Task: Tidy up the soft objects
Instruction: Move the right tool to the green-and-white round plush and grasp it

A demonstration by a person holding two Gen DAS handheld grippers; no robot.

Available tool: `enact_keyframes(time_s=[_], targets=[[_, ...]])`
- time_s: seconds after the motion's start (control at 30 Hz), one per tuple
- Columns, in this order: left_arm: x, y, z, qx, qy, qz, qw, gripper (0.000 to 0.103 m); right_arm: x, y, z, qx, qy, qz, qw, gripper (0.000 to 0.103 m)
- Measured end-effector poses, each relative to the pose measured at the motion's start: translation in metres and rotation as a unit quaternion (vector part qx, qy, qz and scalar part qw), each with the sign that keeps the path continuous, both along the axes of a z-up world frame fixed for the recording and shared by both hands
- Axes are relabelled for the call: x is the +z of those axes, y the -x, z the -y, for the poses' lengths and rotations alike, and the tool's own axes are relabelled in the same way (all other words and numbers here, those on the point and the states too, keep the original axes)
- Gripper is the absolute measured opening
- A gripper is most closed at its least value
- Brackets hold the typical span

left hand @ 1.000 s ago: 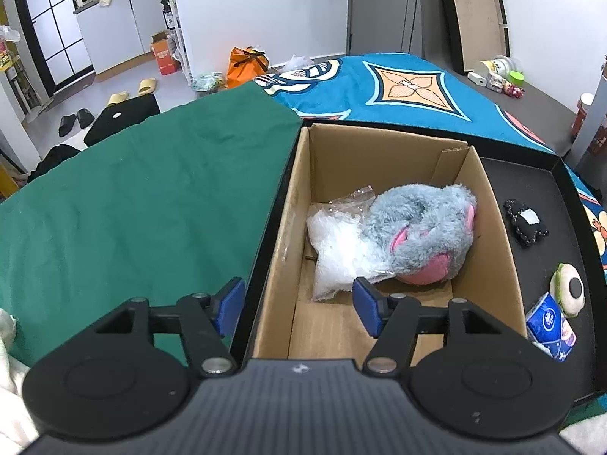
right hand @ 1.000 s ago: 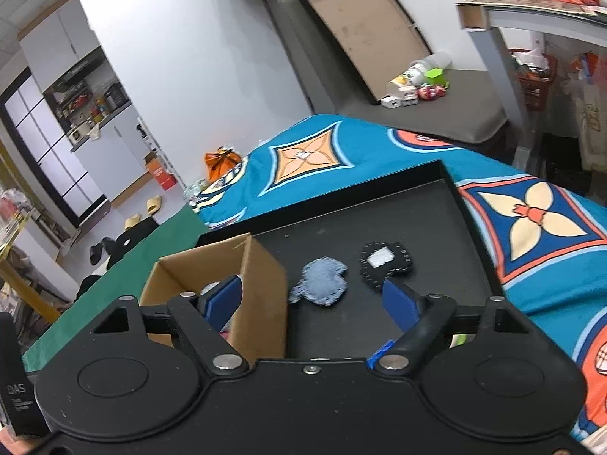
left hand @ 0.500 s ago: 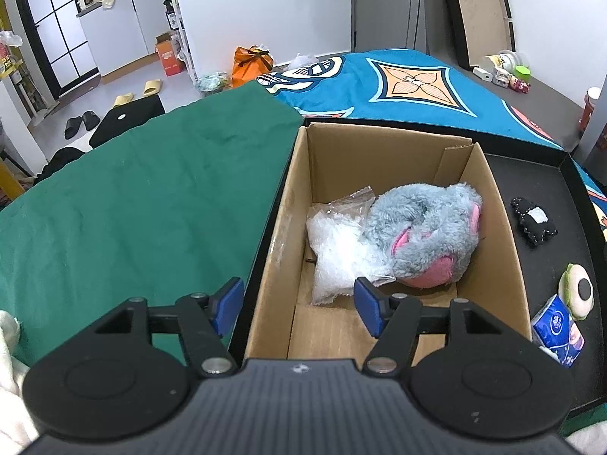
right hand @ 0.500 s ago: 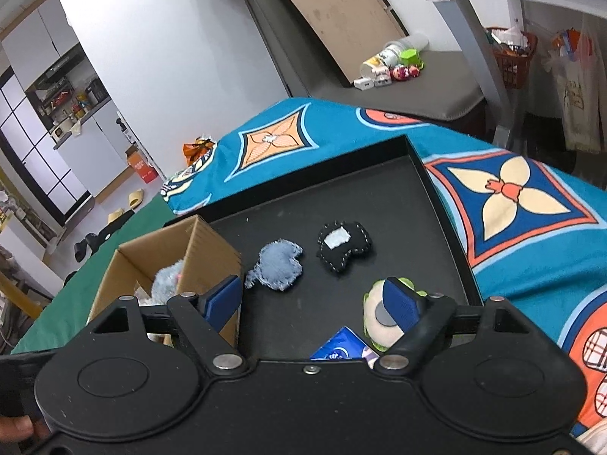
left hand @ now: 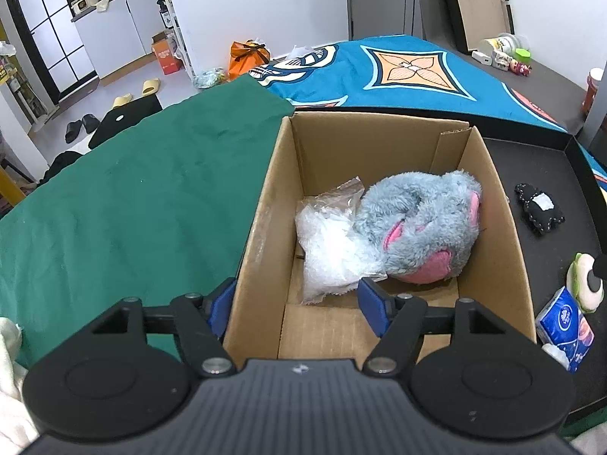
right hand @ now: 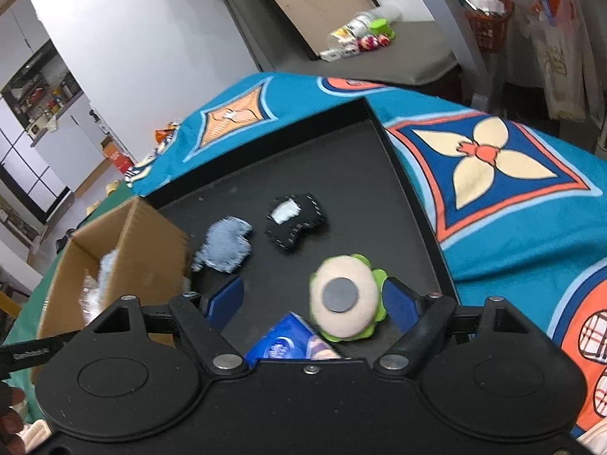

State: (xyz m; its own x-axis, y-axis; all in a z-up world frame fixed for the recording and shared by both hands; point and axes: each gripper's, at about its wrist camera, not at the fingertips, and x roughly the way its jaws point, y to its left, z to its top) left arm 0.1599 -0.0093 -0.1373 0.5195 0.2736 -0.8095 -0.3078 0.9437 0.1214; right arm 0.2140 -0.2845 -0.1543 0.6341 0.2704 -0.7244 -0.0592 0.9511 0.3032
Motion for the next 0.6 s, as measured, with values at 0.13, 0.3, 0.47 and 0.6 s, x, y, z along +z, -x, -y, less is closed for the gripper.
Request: enact_keyframes(time_s=[0.13, 0.3, 0.47, 0.6], targets=[[-0.002, -0.003, 0.003, 0.0, -0.007, -0.005, 1.0, 0.071, -0.01, -0.006, 0.002, -0.002, 0.004, -0.014, 1.0, 0.08], [-0.004, -0.007, 0.004, 0.002, -0.011, -0.007, 0.9999, 0.073, -0.019, -0.011, 0.002, -0.001, 0.014, -0.025, 1.0, 0.079], [-0.005, -0.009, 0.006, 0.001, -0.013, -0.011, 0.9999, 0.076, -0.031, -0.017, 0.0, -0.006, 0.044, -0.043, 0.998, 0.069], [-0.005, -0.012, 0.008, 0.0, -0.017, -0.014, 0.9998, 0.076, -0.03, -0.017, -0.004, 0.005, 0.062, -0.036, 0.997, 0.041]])
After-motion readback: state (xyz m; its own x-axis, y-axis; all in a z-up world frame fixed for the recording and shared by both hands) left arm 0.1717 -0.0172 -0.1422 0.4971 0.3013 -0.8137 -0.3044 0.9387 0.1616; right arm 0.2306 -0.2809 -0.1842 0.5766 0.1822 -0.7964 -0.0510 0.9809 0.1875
